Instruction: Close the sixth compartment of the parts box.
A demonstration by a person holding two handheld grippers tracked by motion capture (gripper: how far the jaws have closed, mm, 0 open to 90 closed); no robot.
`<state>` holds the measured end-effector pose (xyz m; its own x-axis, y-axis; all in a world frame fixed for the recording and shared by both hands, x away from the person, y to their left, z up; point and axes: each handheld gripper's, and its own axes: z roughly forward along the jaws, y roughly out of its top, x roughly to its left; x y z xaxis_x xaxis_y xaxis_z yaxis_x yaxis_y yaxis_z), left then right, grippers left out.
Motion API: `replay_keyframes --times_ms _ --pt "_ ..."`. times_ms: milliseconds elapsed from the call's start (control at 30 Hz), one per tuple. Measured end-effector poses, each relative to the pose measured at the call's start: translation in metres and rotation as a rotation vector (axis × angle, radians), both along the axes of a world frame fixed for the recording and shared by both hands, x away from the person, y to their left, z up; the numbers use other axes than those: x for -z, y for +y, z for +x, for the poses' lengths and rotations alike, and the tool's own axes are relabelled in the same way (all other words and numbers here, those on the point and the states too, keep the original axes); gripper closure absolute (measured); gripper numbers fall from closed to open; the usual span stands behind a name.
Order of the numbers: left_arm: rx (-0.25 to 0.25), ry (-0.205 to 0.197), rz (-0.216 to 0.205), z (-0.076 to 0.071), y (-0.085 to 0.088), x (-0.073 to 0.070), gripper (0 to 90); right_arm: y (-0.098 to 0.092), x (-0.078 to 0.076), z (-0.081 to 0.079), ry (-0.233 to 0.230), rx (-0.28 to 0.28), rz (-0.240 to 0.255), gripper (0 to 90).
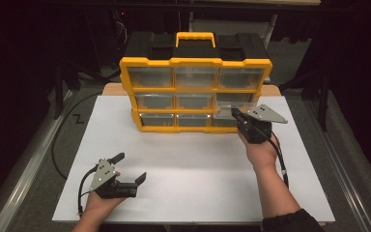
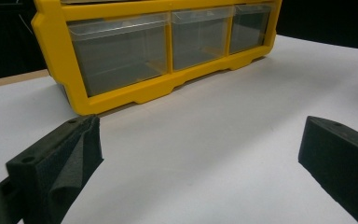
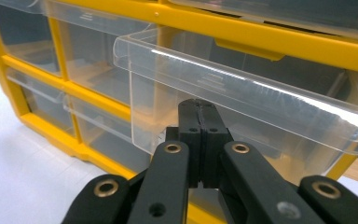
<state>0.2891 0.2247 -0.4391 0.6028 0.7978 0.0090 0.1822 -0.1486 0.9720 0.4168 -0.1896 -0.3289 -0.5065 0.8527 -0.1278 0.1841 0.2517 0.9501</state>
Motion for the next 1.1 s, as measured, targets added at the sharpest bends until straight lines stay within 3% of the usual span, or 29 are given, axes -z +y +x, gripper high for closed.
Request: replay_keyframes --times_ms 733,1100 --pt "-0.003 0.003 -0.008 0.0 0.003 0.0 0.3 0.005 0.001 0.033 0.026 0.068 -0.003 90.0" --pt "-0.006 0.005 -0.003 0.001 0.004 0.001 0.3 0.006 0.0 0.034 0.052 0.048 -0.001 90.0"
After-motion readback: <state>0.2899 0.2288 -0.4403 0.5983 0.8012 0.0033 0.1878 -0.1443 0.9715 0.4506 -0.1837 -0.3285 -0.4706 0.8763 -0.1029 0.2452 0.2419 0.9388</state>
